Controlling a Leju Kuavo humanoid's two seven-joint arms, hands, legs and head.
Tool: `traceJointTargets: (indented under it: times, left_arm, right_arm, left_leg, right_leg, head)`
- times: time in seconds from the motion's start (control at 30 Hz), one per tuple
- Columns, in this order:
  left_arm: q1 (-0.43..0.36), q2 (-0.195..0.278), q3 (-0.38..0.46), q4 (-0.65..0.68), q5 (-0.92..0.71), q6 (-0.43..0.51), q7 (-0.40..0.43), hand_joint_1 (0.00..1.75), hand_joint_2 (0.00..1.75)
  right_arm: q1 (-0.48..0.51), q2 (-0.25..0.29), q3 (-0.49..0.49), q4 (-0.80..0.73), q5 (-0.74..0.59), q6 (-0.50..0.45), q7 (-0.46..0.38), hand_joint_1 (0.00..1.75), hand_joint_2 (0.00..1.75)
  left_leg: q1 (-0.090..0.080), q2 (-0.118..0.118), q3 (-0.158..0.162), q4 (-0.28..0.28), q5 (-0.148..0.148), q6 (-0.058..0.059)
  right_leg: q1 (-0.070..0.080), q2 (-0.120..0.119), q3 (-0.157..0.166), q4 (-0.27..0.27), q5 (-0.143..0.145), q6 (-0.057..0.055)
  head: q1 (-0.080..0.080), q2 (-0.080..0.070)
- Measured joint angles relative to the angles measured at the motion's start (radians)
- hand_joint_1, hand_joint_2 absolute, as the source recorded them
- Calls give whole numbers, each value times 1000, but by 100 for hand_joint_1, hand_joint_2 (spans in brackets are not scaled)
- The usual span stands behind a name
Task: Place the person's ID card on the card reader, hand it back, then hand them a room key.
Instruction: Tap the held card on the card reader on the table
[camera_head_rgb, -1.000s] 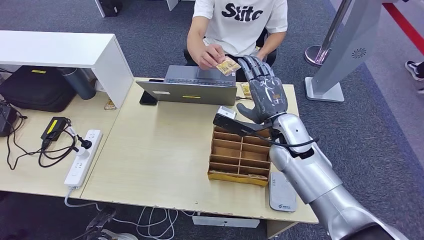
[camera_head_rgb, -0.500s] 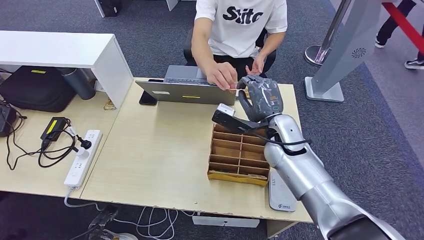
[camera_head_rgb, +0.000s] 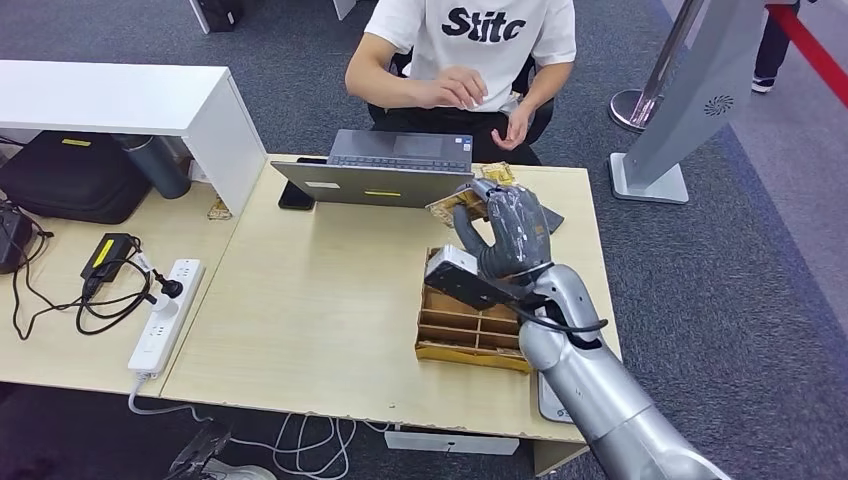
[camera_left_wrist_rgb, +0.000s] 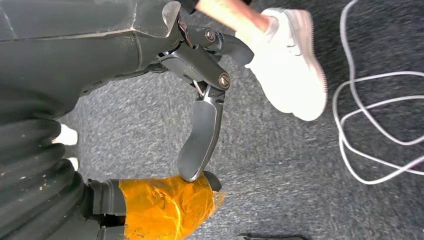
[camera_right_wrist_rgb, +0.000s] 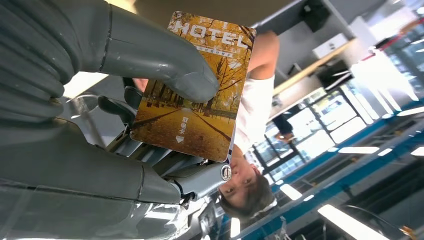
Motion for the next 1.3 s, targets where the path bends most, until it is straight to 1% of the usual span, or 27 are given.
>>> traceJointTargets:
  times: [0.2,0.37,0.47,0.57,0.7,0.87,1.07,1.3]
  left_arm:
    - [53,11,34,0,30,0,-38,0,175]
    - [93,19,73,0,55,0,-50,0,175]
    - [106,20,98,0,63,0,-46,0,175]
    - [114,20,117,0,64,0,-43,0,175]
    - [117,20,135,0,63,0,-36,0,175]
    - [120,20,150,0,55,0,-30,0,175]
    - [122,19,166,0,44,0,-25,0,175]
    - [124,19,174,0,40,0,-23,0,175]
  right_arm:
    - [183,-96,-23,-185,-59,-34,-61,175,175]
    - [363,-176,-103,-315,-100,-61,-102,175,175]
    - [457,-206,-168,-363,-98,-67,-102,175,175]
    - [520,-226,-227,-378,-58,-70,-69,175,175]
    - [559,-238,-288,-360,-27,-52,-30,175,175]
    - [581,-238,-336,-295,-17,-35,-24,175,175]
    - [590,-238,-364,-225,-6,-26,-16,175,175]
    - [595,-238,-375,-186,-5,-19,-15,175,175]
  left_leg:
    - [0,0,-1,0,-1,0]
    - [0,0,-2,0,-3,2]
    - [0,0,-2,0,-3,2]
    - [0,0,-2,0,-4,1]
    - [0,0,-2,0,-4,1]
    - [0,0,-2,0,-4,1]
    - [0,0,-2,0,-4,1]
    - [0,0,-2,0,-4,1]
  right_leg:
    - [0,0,-1,-1,0,0]
    - [0,-1,-1,-2,-1,1]
    - [0,-1,-1,-2,-1,1]
    - [0,-1,-1,-2,-1,1]
    - [0,0,-1,-2,-1,1]
    - [0,-1,-1,-1,-1,1]
    - [0,0,-1,-1,-1,1]
    - [0,0,-1,-1,-1,1]
  head:
    - [0,0]
    - [0,0]
    - [0,0]
    - [0,0]
    - [0,0]
    - [0,0]
    - [0,0]
    - [0,0]
